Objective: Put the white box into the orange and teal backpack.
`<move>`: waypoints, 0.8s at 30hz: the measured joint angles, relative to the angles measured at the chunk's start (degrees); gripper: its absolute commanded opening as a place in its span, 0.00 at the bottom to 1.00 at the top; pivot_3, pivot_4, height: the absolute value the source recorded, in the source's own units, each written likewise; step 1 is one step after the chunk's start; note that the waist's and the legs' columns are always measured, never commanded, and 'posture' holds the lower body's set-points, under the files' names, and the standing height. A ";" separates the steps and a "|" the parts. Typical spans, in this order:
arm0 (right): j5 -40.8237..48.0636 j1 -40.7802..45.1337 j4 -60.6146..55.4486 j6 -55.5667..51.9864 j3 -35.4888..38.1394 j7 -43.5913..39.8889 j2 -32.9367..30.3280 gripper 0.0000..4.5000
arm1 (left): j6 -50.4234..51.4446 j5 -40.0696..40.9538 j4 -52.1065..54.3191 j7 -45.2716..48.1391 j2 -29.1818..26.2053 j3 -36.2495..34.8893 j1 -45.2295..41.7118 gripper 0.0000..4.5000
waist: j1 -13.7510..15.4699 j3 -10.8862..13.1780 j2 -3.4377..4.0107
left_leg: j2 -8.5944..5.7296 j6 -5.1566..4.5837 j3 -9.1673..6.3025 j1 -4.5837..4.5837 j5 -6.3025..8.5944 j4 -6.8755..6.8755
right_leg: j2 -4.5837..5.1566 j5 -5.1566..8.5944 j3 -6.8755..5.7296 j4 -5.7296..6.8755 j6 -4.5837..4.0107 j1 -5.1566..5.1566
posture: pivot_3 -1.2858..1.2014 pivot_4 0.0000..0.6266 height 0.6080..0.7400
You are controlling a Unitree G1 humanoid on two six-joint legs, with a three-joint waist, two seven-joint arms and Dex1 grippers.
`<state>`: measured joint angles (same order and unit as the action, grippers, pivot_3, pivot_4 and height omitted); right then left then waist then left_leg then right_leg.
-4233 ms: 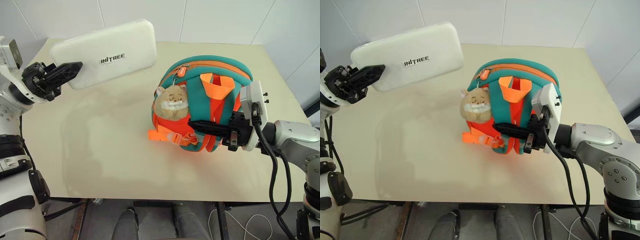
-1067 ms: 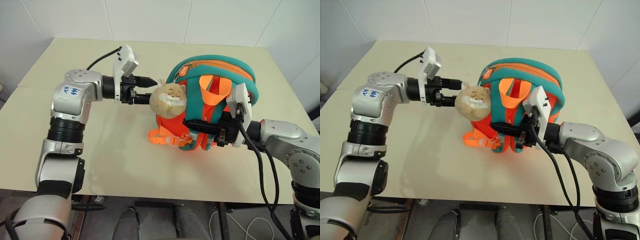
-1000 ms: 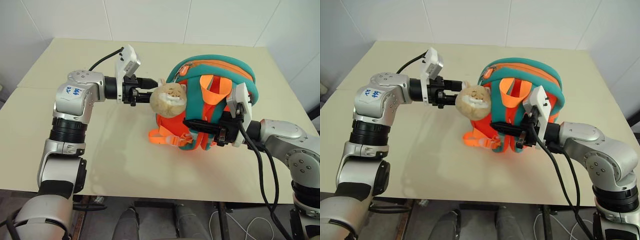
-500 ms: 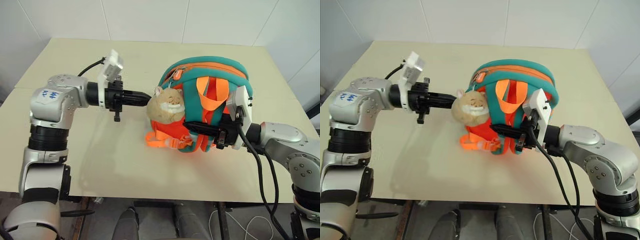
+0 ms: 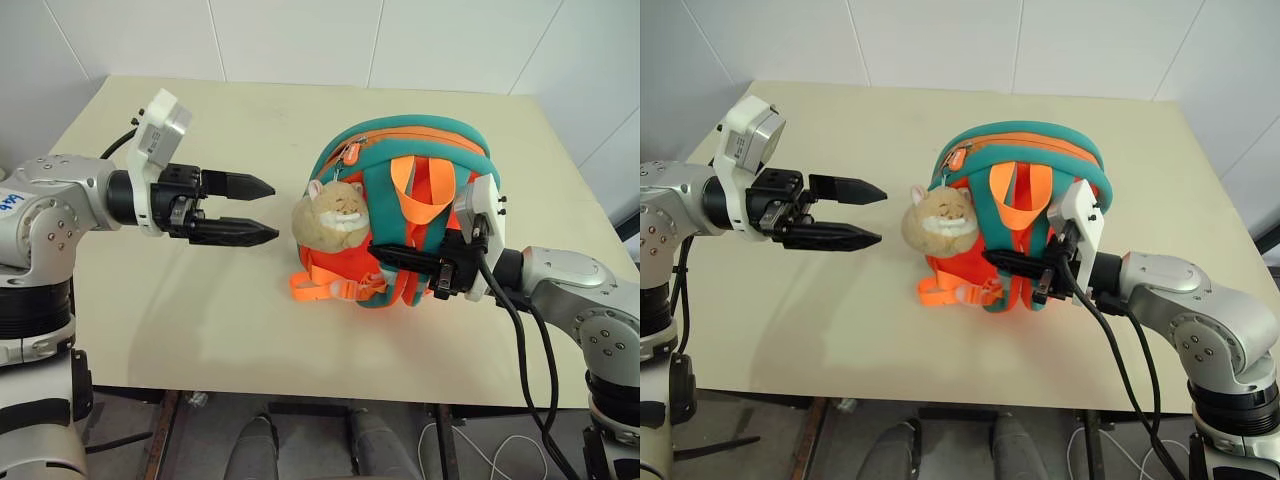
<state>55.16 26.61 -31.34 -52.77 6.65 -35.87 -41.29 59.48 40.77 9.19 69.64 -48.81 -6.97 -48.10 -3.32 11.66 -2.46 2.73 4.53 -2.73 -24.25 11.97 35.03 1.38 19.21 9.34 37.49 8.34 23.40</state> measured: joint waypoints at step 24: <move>-2.47 -0.95 -0.11 3.94 -1.65 -0.10 1.78 0.00 | 2.20 2.37 5.59 -15.48 9.28 5.91 -2.32 0.50 | 0.00 0.00 0.00 | -0.02 0.00 0.00 0.01 0.00 0.01 | -0.01 -0.02 0.02 -0.04 0.03 -0.02 | 0.52 0.24 1.00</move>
<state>52.69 25.66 -31.45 -48.82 4.99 -35.97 -39.51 61.68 43.14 14.78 54.16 -39.52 -1.06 -50.41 -3.32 11.66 -2.45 2.72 4.53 -2.73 -24.25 11.97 35.04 1.37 19.19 9.36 37.46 8.37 23.38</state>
